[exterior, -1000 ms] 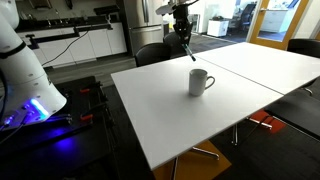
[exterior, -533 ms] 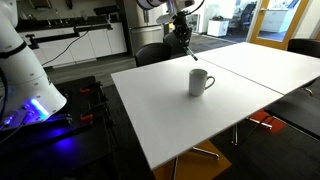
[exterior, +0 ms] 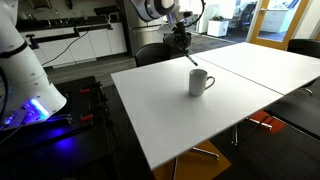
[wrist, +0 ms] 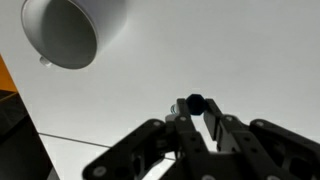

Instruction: Take the marker out of the mug

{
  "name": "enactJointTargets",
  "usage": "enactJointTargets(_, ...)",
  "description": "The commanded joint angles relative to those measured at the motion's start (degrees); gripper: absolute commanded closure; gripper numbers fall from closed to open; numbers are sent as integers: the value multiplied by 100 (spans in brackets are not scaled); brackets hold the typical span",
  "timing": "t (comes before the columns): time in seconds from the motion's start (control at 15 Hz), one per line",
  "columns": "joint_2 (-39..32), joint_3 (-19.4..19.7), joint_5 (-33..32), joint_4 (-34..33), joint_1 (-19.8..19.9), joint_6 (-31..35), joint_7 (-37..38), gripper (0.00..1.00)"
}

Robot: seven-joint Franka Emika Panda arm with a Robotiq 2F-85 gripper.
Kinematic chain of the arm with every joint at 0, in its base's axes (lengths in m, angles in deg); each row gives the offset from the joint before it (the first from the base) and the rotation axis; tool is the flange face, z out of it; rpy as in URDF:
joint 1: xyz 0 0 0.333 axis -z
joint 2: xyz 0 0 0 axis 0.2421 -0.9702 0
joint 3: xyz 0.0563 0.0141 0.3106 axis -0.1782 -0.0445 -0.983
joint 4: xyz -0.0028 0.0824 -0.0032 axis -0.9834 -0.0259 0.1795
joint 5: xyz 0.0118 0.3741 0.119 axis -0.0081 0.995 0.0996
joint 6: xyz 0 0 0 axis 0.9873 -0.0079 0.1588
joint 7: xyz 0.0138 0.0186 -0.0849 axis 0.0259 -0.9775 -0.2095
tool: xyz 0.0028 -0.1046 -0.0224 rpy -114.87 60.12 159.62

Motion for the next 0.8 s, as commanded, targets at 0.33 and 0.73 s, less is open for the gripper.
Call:
enactJointTargets(0.33, -108, 322, -193, 20, -287, 97, 276, 23)
enactJointTargets(0.73, 193, 474, -240, 145, -397, -365, 503, 0)
